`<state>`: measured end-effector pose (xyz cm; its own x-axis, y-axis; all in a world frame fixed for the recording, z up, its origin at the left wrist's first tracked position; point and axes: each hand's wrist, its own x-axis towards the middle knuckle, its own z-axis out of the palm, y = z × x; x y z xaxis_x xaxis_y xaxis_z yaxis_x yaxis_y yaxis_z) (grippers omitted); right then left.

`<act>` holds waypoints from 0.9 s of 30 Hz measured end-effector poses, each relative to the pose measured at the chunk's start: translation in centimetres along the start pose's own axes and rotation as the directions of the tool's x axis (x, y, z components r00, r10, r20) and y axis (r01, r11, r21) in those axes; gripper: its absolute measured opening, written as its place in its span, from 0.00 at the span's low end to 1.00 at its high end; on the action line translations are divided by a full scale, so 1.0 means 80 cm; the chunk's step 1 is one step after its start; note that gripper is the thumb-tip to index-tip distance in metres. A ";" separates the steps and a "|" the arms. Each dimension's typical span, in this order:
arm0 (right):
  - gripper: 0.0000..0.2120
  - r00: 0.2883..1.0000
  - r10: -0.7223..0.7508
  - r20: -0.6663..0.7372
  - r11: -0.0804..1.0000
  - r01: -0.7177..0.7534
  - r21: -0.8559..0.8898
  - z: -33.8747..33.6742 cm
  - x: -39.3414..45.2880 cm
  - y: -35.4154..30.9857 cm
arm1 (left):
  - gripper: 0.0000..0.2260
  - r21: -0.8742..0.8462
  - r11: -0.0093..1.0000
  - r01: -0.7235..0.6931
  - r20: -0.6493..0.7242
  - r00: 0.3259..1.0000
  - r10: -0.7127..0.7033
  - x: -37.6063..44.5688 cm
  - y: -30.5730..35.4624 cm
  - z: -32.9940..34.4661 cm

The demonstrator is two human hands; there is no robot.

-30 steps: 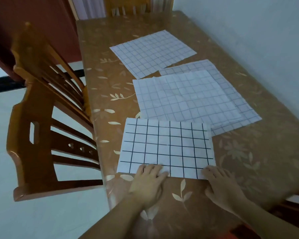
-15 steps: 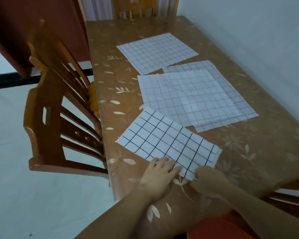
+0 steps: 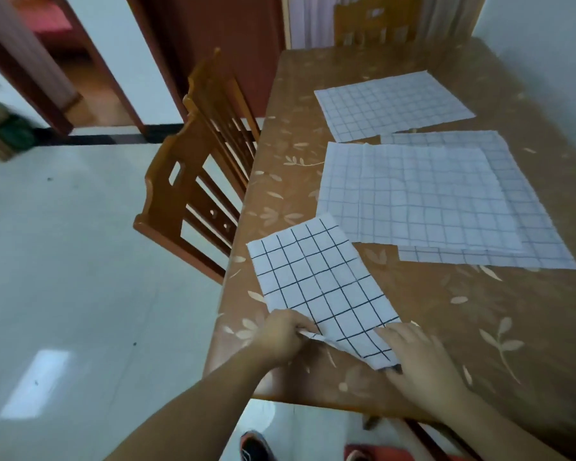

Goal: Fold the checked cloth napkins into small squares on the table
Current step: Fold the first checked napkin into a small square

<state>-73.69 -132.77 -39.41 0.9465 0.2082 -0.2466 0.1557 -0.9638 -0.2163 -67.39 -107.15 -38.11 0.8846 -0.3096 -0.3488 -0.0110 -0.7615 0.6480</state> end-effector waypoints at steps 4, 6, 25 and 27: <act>0.15 0.990 -0.117 -0.074 0.992 0.113 -0.046 -0.010 -0.001 0.003 | 0.17 -0.027 0.999 0.028 -0.149 0.988 -0.032 -0.042 -0.025 -0.002; 0.14 0.970 -0.186 -0.154 0.981 0.176 -0.079 -0.008 -0.003 0.000 | 0.15 0.110 0.994 0.021 -0.245 0.969 0.007 -0.059 -0.036 -0.009; 0.05 0.961 0.242 0.134 0.568 -0.253 0.783 -0.035 -0.015 -0.046 | 0.12 -0.300 0.941 0.158 -0.207 0.952 -0.226 -0.091 -0.101 -0.053; 0.03 0.939 0.331 0.093 0.474 -0.251 0.844 -0.043 -0.005 -0.056 | 0.11 -0.424 0.898 0.114 -0.220 0.950 -0.224 -0.084 -0.096 -0.065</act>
<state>-73.76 -129.12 -35.11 0.9138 -0.1084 -0.3915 -0.4027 -0.3686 -0.8378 -70.83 -96.27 -37.22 0.9448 0.0017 -0.3278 0.2886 -0.4780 0.8296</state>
